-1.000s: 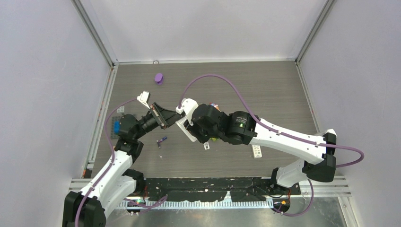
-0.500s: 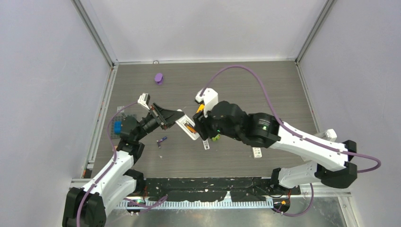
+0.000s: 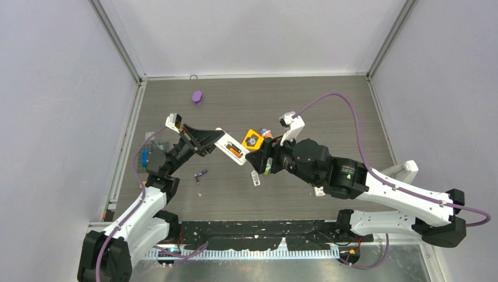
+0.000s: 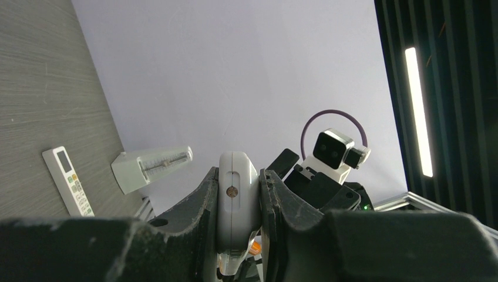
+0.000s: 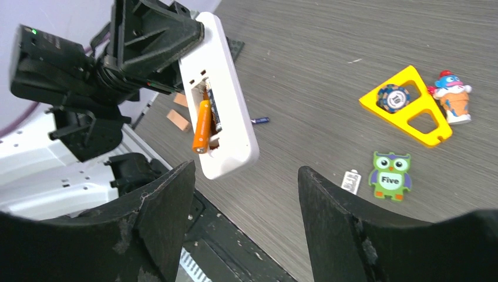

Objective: Load the batteries into the remote control

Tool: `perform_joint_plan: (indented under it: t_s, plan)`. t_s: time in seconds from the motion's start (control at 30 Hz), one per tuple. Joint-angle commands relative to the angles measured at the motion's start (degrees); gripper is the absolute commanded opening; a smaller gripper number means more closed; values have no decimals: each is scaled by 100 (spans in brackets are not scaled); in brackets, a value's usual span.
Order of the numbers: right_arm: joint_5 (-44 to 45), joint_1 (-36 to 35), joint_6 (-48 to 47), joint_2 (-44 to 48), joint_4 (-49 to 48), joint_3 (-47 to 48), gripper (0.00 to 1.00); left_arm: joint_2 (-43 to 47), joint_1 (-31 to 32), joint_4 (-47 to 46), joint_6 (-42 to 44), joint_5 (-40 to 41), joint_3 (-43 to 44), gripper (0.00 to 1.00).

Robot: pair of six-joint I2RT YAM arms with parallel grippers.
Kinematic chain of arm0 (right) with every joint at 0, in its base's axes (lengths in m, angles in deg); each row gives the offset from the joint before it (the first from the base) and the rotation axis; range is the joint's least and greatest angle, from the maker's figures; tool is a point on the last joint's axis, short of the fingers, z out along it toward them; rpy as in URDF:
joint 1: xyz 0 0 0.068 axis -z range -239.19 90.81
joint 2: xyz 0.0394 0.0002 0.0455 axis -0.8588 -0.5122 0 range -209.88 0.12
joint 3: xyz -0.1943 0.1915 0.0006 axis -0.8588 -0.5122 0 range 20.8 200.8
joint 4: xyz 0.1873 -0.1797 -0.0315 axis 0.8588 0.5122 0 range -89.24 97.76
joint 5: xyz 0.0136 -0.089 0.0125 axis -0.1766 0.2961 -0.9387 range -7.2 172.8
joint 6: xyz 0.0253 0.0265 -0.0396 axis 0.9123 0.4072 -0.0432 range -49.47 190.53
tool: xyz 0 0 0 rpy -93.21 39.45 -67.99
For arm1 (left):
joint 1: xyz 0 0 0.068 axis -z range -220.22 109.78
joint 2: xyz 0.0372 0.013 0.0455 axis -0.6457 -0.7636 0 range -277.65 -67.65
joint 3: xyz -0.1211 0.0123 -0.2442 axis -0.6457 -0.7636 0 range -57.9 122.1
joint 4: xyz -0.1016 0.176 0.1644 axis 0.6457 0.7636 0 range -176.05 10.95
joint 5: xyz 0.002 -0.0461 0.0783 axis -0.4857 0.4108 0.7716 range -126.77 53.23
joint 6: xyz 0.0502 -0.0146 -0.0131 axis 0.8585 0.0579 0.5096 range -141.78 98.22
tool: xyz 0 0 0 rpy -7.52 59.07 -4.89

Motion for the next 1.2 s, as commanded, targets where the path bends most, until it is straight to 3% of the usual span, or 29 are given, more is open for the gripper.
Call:
perform_joint_plan:
  t_s: [0.0,1.17]
  plan:
    - [-48,26,327,-43,-517,38,68,101,5,-464,-190,160,174,0]
    - [-327,296,624,-626,-445,84,59,69,60,-474,83,-189,66,0]
